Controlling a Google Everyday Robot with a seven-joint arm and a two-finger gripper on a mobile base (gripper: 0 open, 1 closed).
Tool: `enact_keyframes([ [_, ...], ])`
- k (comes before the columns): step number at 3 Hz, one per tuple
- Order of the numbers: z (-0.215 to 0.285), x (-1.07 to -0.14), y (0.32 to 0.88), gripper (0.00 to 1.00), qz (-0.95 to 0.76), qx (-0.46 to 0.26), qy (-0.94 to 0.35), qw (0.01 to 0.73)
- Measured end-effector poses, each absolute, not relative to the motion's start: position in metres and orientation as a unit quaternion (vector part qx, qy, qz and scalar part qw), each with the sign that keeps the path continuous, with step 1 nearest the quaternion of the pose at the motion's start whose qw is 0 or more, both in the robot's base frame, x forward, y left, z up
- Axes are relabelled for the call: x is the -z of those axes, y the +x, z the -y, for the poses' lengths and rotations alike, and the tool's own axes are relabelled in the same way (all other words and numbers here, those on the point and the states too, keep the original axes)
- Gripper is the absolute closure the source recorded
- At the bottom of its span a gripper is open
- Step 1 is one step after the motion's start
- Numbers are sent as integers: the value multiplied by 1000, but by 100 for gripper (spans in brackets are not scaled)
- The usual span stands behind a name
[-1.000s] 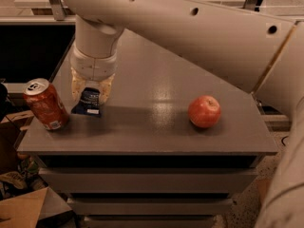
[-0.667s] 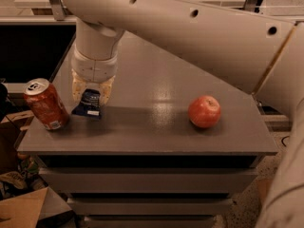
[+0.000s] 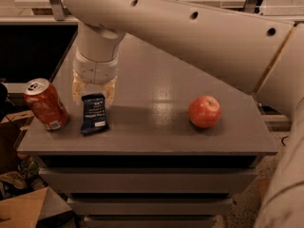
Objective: Move rxbar blueberry near coke can
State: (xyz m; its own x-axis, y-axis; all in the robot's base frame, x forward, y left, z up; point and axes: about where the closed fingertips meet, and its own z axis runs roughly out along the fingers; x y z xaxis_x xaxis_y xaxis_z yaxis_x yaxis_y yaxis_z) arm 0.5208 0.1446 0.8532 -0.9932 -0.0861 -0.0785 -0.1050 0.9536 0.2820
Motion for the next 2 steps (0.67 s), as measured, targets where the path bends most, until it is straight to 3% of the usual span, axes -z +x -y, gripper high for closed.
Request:
enact_keyframes([
  [1, -148, -850, 525, 0, -986, -154, -51, 29],
  [2, -148, -849, 526, 0, -986, -156, -52, 28],
])
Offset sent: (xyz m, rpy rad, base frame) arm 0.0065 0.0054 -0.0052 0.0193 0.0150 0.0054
